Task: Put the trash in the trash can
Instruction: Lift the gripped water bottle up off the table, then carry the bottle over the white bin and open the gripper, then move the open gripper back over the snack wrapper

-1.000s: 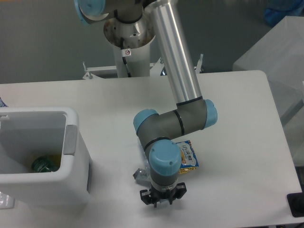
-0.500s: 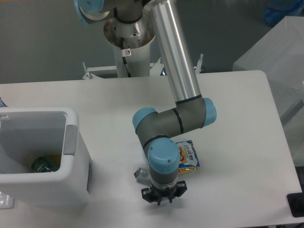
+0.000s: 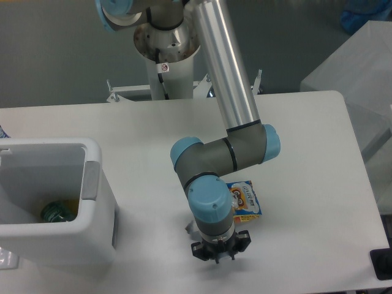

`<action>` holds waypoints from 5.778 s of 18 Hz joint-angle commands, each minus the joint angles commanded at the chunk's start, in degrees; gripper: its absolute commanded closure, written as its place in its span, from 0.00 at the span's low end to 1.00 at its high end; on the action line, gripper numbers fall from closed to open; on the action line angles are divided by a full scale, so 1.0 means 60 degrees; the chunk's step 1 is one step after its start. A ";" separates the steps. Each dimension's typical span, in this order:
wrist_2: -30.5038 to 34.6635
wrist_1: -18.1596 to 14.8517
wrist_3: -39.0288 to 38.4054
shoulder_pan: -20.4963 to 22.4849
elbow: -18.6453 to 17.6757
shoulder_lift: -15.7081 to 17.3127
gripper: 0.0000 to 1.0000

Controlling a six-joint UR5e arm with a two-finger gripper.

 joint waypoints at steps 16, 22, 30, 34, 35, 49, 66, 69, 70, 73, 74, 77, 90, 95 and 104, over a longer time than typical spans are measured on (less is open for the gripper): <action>-0.1211 0.0030 -0.0204 0.0146 0.0483 0.1215 0.64; -0.2704 0.0059 -0.0629 0.0453 0.1199 0.1582 0.63; -0.4537 0.1184 -0.1300 0.0323 0.1450 0.1963 0.63; -0.4992 0.1421 -0.1917 0.0117 0.1450 0.2475 0.63; -0.5080 0.1421 -0.1962 0.0030 0.1465 0.2650 0.63; -0.5696 0.2227 -0.1933 -0.0513 0.1611 0.3559 0.63; -0.5711 0.2212 -0.1977 -0.2783 0.1421 0.3794 0.59; -0.5711 0.2198 -0.1919 -0.2857 0.1261 0.3765 0.53; -0.5682 0.2198 -0.1918 -0.2871 0.1100 0.3794 0.52; -0.5652 0.2198 -0.1904 -0.2930 0.0821 0.3838 0.38; -0.5608 0.2183 -0.1904 -0.2930 0.0806 0.3853 0.22; -0.5214 0.2183 -0.1918 -0.2901 0.0572 0.4072 0.09; -0.3941 0.2095 -0.1845 0.1067 -0.1932 0.4732 0.02; -0.2447 0.2095 -0.1334 0.1581 -0.3206 0.4542 0.02; 0.0046 0.2007 0.1480 0.0718 -0.4263 0.3298 0.02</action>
